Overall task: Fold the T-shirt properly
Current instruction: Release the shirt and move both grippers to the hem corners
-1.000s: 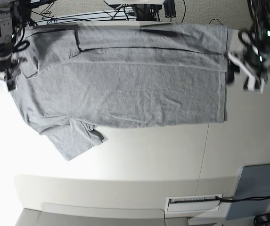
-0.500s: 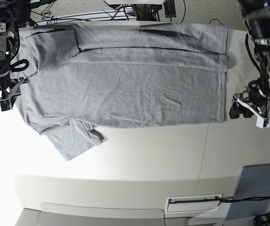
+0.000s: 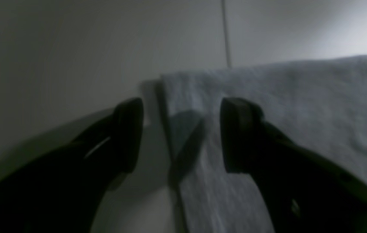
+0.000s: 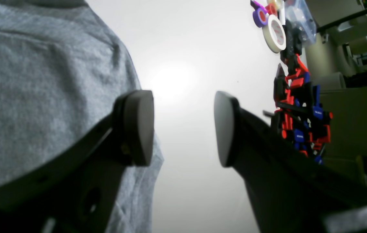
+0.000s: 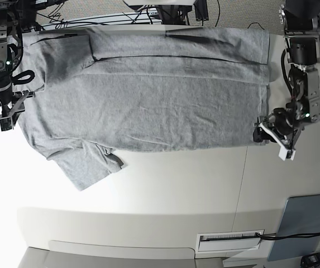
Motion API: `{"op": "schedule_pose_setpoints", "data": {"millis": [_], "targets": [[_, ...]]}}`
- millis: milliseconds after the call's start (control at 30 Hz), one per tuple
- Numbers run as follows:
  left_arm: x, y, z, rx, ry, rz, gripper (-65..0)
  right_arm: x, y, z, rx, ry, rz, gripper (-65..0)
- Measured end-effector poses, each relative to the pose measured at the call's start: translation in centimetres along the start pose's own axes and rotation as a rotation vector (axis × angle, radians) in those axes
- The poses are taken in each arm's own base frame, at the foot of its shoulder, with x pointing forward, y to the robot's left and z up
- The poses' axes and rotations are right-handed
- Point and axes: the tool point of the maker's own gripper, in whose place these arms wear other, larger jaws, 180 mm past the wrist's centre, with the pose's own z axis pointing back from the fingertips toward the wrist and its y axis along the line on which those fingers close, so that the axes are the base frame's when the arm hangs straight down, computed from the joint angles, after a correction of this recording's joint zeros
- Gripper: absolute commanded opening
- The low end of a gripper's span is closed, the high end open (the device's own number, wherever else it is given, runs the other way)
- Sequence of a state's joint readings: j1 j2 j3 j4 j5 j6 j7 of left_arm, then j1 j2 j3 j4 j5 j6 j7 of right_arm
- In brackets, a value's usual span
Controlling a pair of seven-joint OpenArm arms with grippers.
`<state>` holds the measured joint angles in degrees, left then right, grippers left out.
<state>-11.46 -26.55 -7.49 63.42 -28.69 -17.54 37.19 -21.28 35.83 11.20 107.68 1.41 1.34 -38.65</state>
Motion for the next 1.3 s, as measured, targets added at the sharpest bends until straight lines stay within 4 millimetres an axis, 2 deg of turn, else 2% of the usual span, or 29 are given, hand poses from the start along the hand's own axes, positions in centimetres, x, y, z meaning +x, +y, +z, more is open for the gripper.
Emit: {"op": "schedule_pose_setpoints", "data": {"millis": [133,300,400,467,567,700,767,867,933,1000,1100,1200,1300], "targets": [[0.1,0.6,-0.3,0.071,0.006,-0.017,-27.0,0.0,0.0,0.0,0.000,0.002,0.000,-35.4],[-0.1,0.1,-0.2,0.029,0.023,-0.031,-27.5,-0.1,0.1,0.0,0.006,0.006,-0.001,-35.4],[-0.3,0.0,-0.2,0.024,0.038,-0.037,-36.1,-0.1,0.1,0.0,0.003,0.006,-0.002,-35.4],[-0.6,-0.7,-0.1,-0.021,0.058,-0.058,-40.4,-0.2,0.1,0.0,0.005,0.007,-0.001,-35.4],[-0.7,-2.2,0.0,-0.105,0.056,-0.059,-40.6,-0.1,0.2,0.0,0.006,0.002,-0.002,-35.4],[-0.7,-2.5,-0.1,-0.114,0.055,-0.054,-40.8,0.0,0.3,0.0,0.015,0.002,0.006,-35.4],[-0.7,-2.5,-0.1,-0.114,0.056,-0.054,-45.9,0.0,0.4,0.0,0.020,0.001,0.011,-35.4],[-0.9,-2.5,-0.1,-0.116,0.061,-0.052,-58.7,0.0,0.4,0.0,0.020,-0.002,0.012,-35.4],[-0.9,-2.5,-0.1,-0.116,0.065,-0.051,-65.0,0.1,0.4,0.0,0.020,-0.008,0.012,-35.4],[-1.0,-2.5,-0.1,-0.116,0.065,-0.051,-65.0,0.6,0.4,0.0,0.022,-0.032,0.013,-35.4],[-1.0,-2.5,-0.1,-0.116,0.065,-0.051,-65.0,1.2,1.8,-0.2,0.102,-0.058,0.066,-35.3],[-0.9,-2.6,-0.1,-0.116,0.066,-0.051,-65.0,1.6,2.7,-1.2,0.165,-0.064,0.033,-35.3],[-1.0,-2.6,-0.1,-0.117,0.067,-0.051,-65.0,3.1,2.6,-2.8,0.192,-0.087,-0.034,-35.3]]}}
